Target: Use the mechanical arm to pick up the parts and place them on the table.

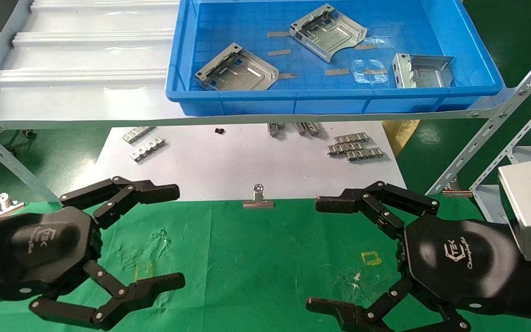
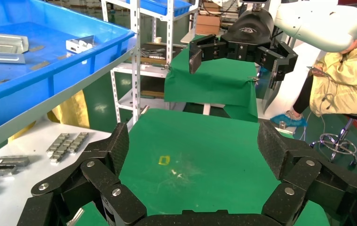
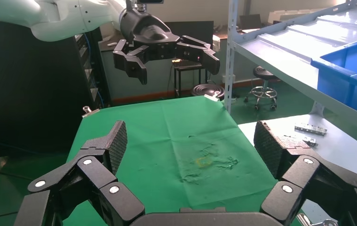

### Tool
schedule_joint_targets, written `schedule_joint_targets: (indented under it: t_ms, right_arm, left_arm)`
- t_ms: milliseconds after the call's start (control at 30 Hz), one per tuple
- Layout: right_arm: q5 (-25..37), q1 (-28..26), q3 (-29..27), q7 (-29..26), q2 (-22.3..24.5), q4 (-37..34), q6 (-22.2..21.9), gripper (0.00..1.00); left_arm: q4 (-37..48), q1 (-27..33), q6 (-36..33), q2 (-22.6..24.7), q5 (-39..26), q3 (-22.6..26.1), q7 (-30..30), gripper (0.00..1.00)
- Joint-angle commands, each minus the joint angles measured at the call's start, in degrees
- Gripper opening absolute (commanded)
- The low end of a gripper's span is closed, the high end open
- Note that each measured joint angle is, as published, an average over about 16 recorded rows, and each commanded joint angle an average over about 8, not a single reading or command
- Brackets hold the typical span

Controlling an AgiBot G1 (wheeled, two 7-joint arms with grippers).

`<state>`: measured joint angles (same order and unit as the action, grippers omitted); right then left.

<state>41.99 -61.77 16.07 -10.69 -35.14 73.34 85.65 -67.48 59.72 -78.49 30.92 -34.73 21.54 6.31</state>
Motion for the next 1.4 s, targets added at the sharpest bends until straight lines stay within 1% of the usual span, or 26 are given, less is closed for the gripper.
schedule_joint_targets:
  t_ms: [33, 67, 100, 133, 300, 1167, 1300, 1400]
  right_arm:
    - [0.00, 0.00, 0.00, 0.00, 0.00, 0.00, 0.00, 1.00]
    - [0.00, 0.00, 0.00, 0.00, 0.00, 0.00, 0.00, 1.00]
    - [0.00, 0.00, 0.00, 0.00, 0.00, 0.00, 0.00, 1.00]
    - [0.00, 0.00, 0.00, 0.00, 0.00, 0.00, 0.00, 1.00]
    - [0.00, 0.00, 0.00, 0.00, 0.00, 0.00, 0.00, 1.00]
    - [0.08, -0.10, -0.08, 0.13, 0.02, 0.07, -0.14, 1.00]
    - [0.64, -1.64, -0.68, 0.94, -0.83, 0.13, -2.18, 1.00]
    - [2.15, -4.41, -1.09, 1.44, -2.69, -0.35, -6.21, 1.00]
  left_arm:
    - [0.00, 0.00, 0.00, 0.00, 0.00, 0.00, 0.00, 1.00]
    - [0.00, 0.00, 0.00, 0.00, 0.00, 0.00, 0.00, 0.84]
    - [0.00, 0.00, 0.00, 0.00, 0.00, 0.00, 0.00, 0.72]
    - [0.00, 0.00, 0.00, 0.00, 0.00, 0.00, 0.00, 0.63]
    - [0.00, 0.00, 0.00, 0.00, 0.00, 0.00, 0.00, 0.01]
    - [0.00, 0.00, 0.00, 0.00, 0.00, 0.00, 0.00, 0.00]
    - [0.00, 0.00, 0.00, 0.00, 0.00, 0.00, 0.00, 0.00]
    - [0.00, 0.00, 0.00, 0.00, 0.00, 0.00, 0.00, 0.00]
